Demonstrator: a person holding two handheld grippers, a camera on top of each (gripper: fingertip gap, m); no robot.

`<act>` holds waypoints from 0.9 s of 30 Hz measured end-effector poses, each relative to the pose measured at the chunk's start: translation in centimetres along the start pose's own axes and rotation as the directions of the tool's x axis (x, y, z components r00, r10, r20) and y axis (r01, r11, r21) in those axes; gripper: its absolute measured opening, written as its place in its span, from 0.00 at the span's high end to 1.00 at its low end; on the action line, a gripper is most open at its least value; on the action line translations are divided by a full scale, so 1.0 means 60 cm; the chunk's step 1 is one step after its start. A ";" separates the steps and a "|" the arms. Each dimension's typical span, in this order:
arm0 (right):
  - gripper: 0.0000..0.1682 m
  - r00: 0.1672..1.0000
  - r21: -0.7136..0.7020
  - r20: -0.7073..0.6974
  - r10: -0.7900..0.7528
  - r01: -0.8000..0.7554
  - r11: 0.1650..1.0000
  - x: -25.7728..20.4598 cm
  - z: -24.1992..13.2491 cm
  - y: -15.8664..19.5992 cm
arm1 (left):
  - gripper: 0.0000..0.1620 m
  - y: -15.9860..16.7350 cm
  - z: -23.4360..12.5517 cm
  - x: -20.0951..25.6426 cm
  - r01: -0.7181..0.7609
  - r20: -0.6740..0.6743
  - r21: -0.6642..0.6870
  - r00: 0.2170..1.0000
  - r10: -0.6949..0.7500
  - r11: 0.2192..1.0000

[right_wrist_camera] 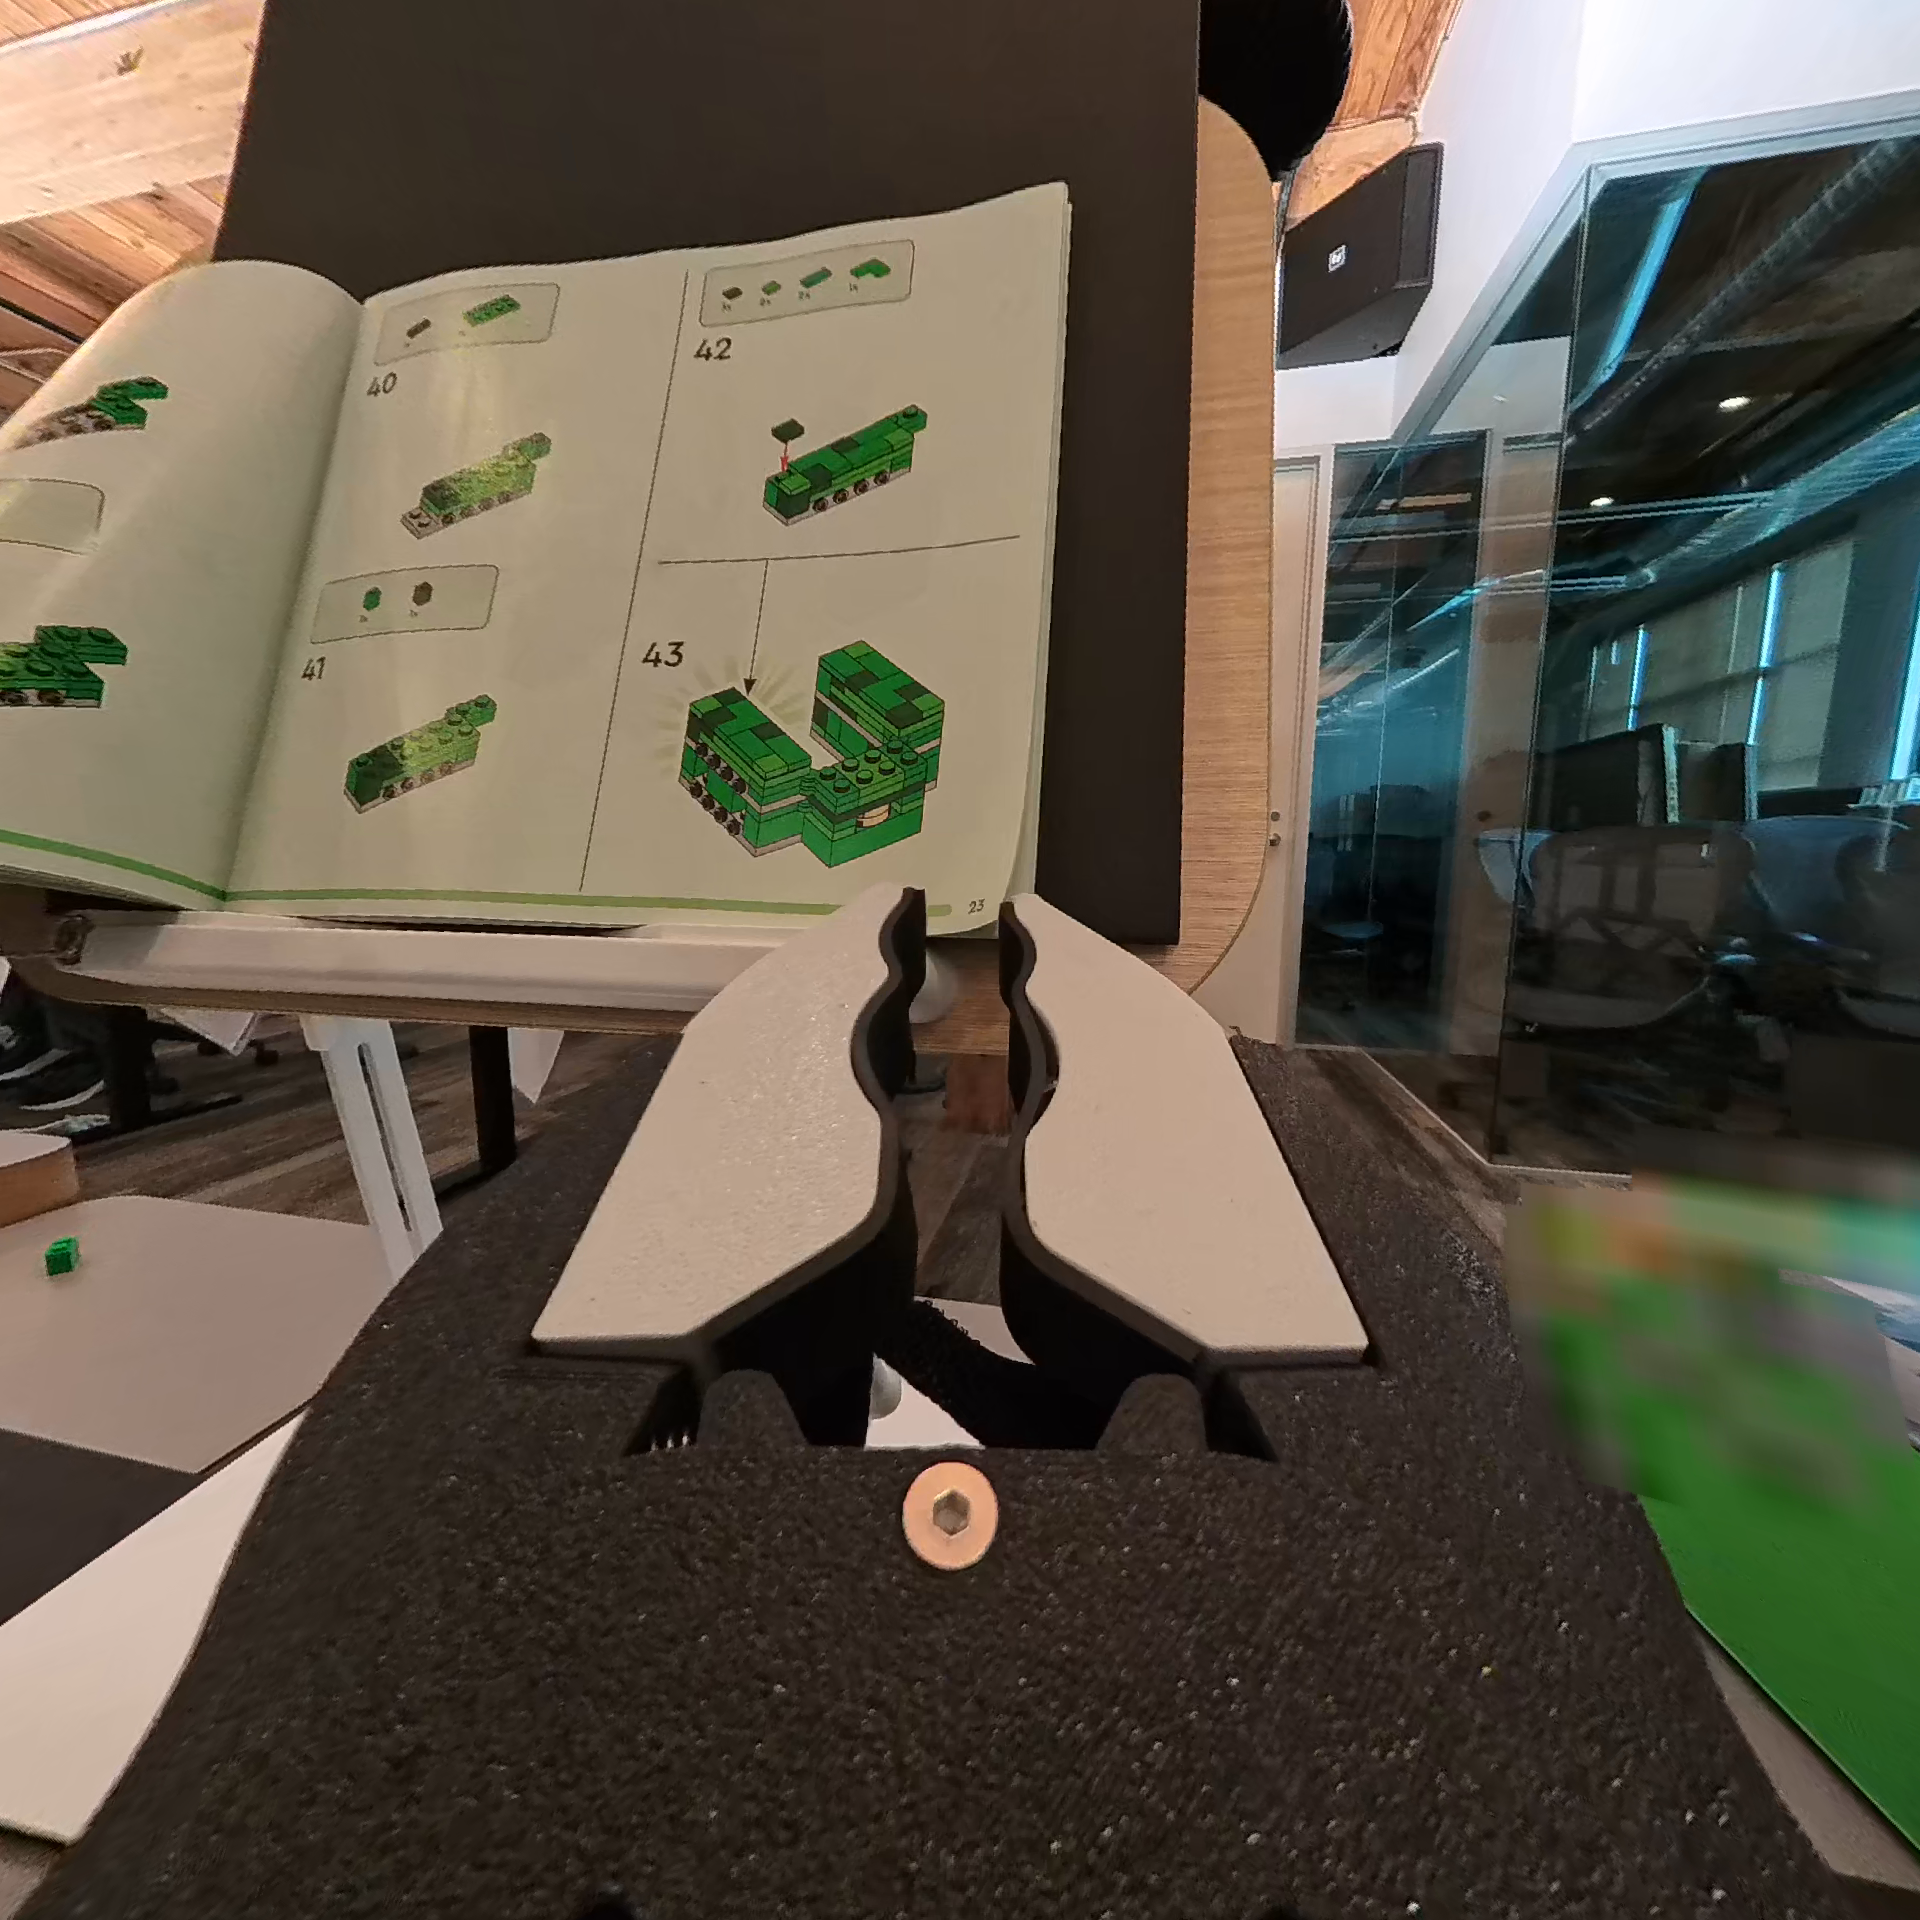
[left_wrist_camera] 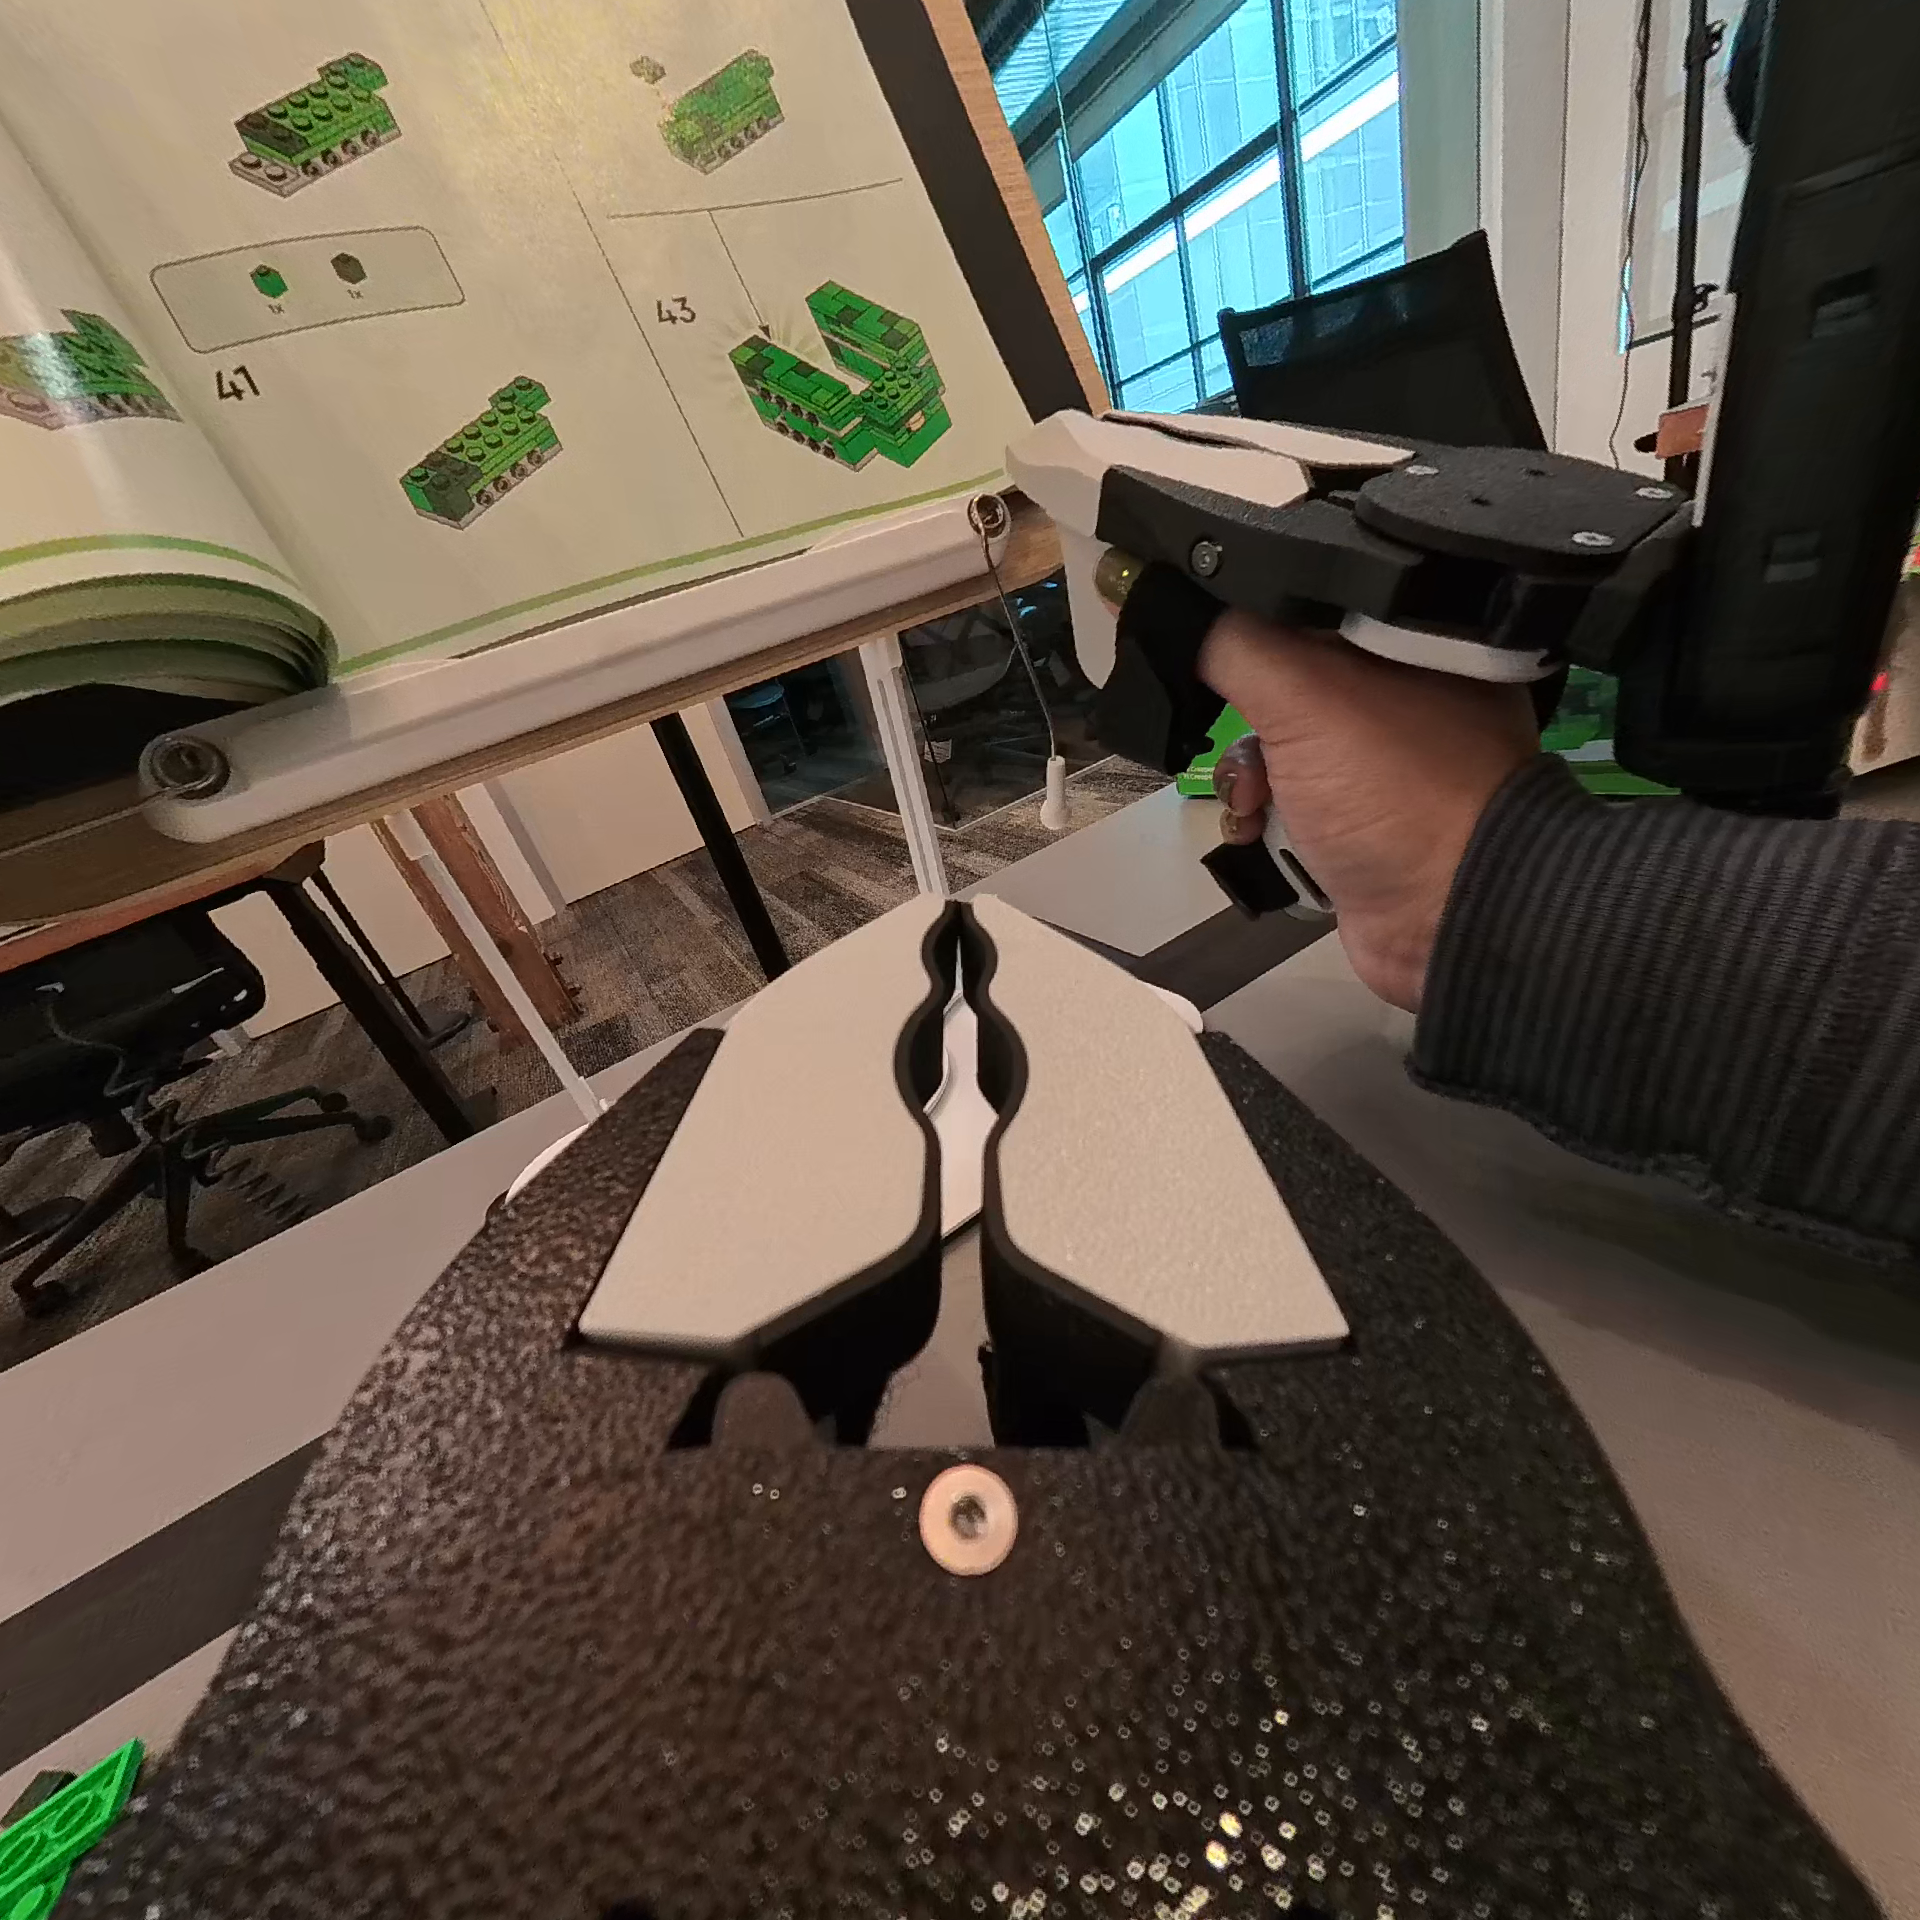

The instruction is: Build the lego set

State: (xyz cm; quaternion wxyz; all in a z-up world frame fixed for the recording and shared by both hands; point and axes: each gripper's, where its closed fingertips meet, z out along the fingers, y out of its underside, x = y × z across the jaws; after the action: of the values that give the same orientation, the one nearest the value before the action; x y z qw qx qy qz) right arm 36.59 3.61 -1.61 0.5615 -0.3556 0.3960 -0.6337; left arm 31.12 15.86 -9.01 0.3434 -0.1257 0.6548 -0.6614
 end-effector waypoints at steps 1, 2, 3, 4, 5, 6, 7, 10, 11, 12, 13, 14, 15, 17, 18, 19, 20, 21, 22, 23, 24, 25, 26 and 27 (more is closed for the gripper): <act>0.92 1.000 -0.003 -0.001 0.000 0.000 1.000 0.001 0.000 0.001 | 1.00 0.000 0.000 0.000 0.000 -0.001 0.000 1.000 0.000 1.000; 0.93 1.000 -0.006 -0.002 0.001 -0.001 1.000 0.001 0.001 0.001 | 1.00 0.000 0.000 0.000 0.000 -0.001 -0.001 1.000 0.000 1.000; 0.93 1.000 -0.011 -0.005 0.003 -0.004 1.000 0.002 0.002 0.003 | 1.00 0.000 0.000 0.001 -0.001 -0.002 -0.001 1.000 0.001 1.000; 0.93 1.000 -0.015 -0.010 0.006 -0.006 1.000 0.004 0.002 0.004 | 1.00 0.000 0.000 0.001 -0.002 -0.003 -0.001 1.000 0.002 1.000; 0.93 1.000 -0.017 -0.012 0.007 -0.008 1.000 0.005 0.003 0.004 | 1.00 0.000 0.000 0.001 -0.002 -0.003 -0.001 1.000 0.002 1.000; 0.94 1.000 -0.019 -0.012 0.010 -0.010 1.000 0.006 0.004 0.005 | 1.00 0.000 0.000 0.001 -0.002 -0.003 -0.001 1.000 0.002 1.000; 0.94 1.000 -0.020 -0.011 0.011 -0.011 1.000 0.007 0.004 0.005 | 1.00 0.000 0.000 0.001 -0.002 -0.003 -0.001 1.000 0.002 1.000; 0.95 1.000 -0.016 -0.001 0.011 -0.011 1.000 0.005 0.006 0.003 | 1.00 0.000 0.000 0.001 -0.002 -0.004 -0.001 1.000 0.002 1.000; 0.95 1.000 -0.017 0.001 0.008 -0.008 1.000 0.004 0.006 0.003 | 1.00 0.000 0.000 0.002 -0.002 -0.004 -0.002 1.000 0.002 1.000; 0.96 1.000 -0.017 0.003 0.007 -0.007 1.000 0.004 0.006 0.003 | 1.00 0.000 0.000 0.002 -0.003 -0.004 -0.002 1.000 0.003 1.000; 0.97 1.000 -0.018 0.001 0.007 -0.007 1.000 0.004 0.007 0.003 | 1.00 0.000 0.000 0.002 -0.003 -0.005 -0.002 1.000 0.003 1.000; 0.97 1.000 -0.021 -0.002 0.008 -0.008 1.000 0.005 0.007 0.004 | 1.00 0.000 0.000 0.002 -0.003 -0.005 -0.002 1.000 0.003 1.000; 0.97 1.000 -0.024 -0.004 0.009 -0.009 1.000 0.006 0.008 0.004 | 1.00 0.000 0.000 0.002 -0.003 -0.006 -0.002 1.000 0.003 1.000; 0.98 1.000 -0.035 -0.017 0.007 -0.008 0.999 0.010 0.009 0.006 | 1.00 0.000 0.000 0.003 -0.004 -0.006 -0.003 1.000 0.004 1.000; 0.98 1.000 -0.041 -0.019 0.007 -0.008 0.999 0.011 0.010 0.007 | 1.00 0.000 0.000 0.003 -0.004 -0.006 -0.003 1.000 0.004 1.000; 0.98 1.000 -0.045 -0.017 0.008 -0.009 0.999 0.011 0.010 0.007 | 1.00 0.001 0.000 0.003 -0.004 -0.007 -0.003 1.000 0.004 1.000; 0.98 1.000 -0.050 -0.020 0.008 -0.009 0.999 0.012 0.011 0.008 | 1.00 0.001 0.000 0.003 -0.005 -0.007 -0.003 1.000 0.005 1.000; 0.98 1.000 -0.059 -0.026 0.006 -0.008 0.998 0.014 0.011 0.010 | 1.00 0.001 0.000 0.003 -0.005 -0.007 -0.003 1.000 0.005 1.000; 0.98 1.000 -0.068 -0.030 0.004 -0.006 0.998 0.016 0.012 0.012 | 1.00 0.001 0.001 0.003 -0.006 -0.008 -0.004 1.000 0.005 1.000; 1.00 0.999 -0.072 -0.033 0.002 -0.004 0.997 0.017 0.012 0.013 | 1.00 0.001 0.001 0.003 -0.006 -0.008 -0.004 1.000 0.006 1.000; 1.00 0.999 -0.073 -0.033 -0.004 0.001 0.997 0.018 0.012 0.012 | 1.00 0.001 0.001 0.004 -0.007 -0.008 -0.005 1.000 0.007 1.000; 1.00 0.999 -0.076 -0.030 -0.011 0.009 0.997 0.018 0.012 0.013 | 1.00 0.001 0.001 0.004 -0.007 -0.009 -0.005 1.000 0.007 1.000; 1.00 0.999 -0.078 -0.030 -0.018 0.015 0.997 0.018 0.012 0.013 | 1.00 0.001 0.001 0.004 -0.007 -0.009 -0.005 1.000 0.007 1.000; 1.00 0.999 -0.078 -0.032 -0.023 0.021 0.997 0.018 0.012 0.013 | 1.00 0.001 0.001 0.004 -0.007 -0.009 -0.004 1.000 0.007 1.000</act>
State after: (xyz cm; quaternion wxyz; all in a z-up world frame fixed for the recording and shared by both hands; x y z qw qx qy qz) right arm 37.45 2.41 -1.98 0.5338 -0.3709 0.4254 -0.6297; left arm 30.99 15.70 -9.12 0.3423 -0.1211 0.6584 -0.6593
